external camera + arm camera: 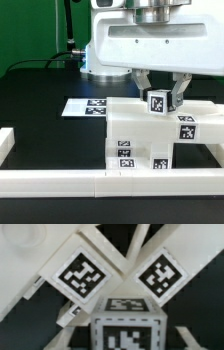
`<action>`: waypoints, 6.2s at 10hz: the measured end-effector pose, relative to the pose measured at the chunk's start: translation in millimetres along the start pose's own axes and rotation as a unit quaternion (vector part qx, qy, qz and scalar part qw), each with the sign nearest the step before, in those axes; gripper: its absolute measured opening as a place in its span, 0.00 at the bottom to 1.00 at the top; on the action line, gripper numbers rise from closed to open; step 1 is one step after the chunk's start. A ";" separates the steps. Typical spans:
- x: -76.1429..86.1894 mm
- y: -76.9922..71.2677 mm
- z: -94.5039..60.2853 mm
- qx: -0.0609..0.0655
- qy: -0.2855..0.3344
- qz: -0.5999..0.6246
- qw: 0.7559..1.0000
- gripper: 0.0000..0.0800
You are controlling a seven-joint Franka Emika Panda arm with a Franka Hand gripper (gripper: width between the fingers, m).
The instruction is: Assemble chair
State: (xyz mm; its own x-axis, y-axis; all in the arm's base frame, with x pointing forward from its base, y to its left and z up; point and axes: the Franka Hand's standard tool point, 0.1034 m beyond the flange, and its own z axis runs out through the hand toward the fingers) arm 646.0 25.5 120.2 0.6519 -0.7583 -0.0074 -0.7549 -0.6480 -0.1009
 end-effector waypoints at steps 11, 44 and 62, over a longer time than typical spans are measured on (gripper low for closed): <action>2.2 0.6 -0.3 0.035 -0.024 0.176 0.984 0.80; 10.2 3.9 2.9 0.017 -0.009 0.113 0.993 0.36; 10.9 2.0 -0.6 -0.021 0.001 -0.312 0.950 0.81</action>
Offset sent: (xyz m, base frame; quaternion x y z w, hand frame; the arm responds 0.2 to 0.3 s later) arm -0.0164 -0.0100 -0.0118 0.0309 -0.0427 0.3062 0.9505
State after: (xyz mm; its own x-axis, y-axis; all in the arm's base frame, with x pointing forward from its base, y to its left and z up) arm 651.5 15.9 120.5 0.9734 -0.2251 0.0424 -0.2233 -0.9737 -0.0448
